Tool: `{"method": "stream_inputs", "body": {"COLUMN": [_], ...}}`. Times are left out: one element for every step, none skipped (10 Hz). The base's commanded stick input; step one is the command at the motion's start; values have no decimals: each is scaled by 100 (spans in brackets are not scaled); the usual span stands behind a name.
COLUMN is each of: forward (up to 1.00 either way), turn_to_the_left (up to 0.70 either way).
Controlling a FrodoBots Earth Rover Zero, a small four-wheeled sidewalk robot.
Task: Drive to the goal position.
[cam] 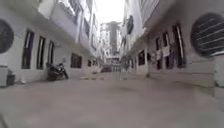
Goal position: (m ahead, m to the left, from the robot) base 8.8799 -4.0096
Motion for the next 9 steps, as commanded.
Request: {"method": "stream_inputs", "body": {"forward": [100,100,100,100,100,100,100,100,100], "turn_to_the_left": [5,5,5,5,5,-22,-35,-25,-6]}}
